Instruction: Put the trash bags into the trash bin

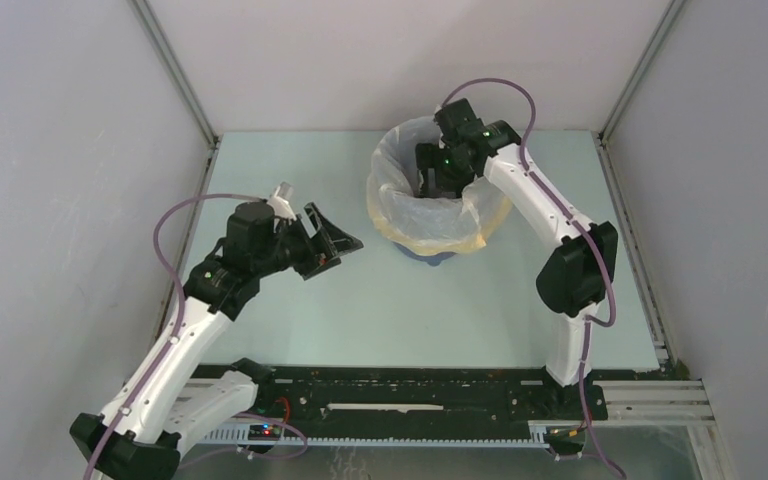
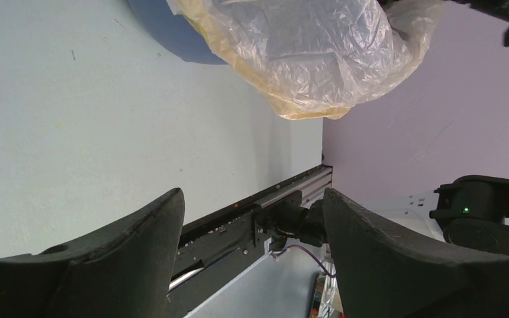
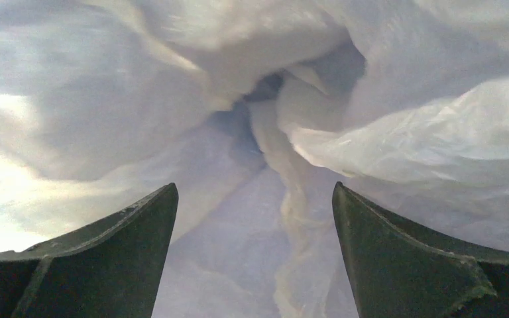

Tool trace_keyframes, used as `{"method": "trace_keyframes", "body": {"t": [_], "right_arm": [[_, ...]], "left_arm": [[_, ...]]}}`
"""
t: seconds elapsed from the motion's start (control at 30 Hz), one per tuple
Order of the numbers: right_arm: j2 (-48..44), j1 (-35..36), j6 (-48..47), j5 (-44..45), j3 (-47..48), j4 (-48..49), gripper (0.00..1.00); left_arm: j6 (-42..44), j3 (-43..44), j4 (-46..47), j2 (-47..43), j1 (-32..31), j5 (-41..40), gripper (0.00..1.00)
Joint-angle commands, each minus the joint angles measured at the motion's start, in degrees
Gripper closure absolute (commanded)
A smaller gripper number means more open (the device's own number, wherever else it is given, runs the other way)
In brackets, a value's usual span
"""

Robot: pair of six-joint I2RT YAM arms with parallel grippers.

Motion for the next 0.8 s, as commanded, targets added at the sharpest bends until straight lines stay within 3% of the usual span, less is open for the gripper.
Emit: {"method": "trace_keyframes", "body": {"t": [0.0,0.47,0.63,0.77], "right_arm": [[-1.86,2.62,1.34,0.64,9.59,-1.10,0.05],[5.16,11.52,-0.83,-2.99,16.02,3.19,0.07],[6.80,10.65,-1.39,-1.08,19.86,-1.08,0.07],[0.94,7.59,-0.65,0.02,13.26,-1.88,0.07]], "left_arm": [[-1.38,-2.27,2.01,-1.25,-0.29,0.53,0.19],[-2.47,-3.38,2.19,-3.08,-0.29,0.58,0.19],[-2.56,-3.73,1.63,-4.00,-0.29,0.18,0.19],[-3.05,-4.59,1.59,-4.63,-0.29,0.06,0.19]]}}
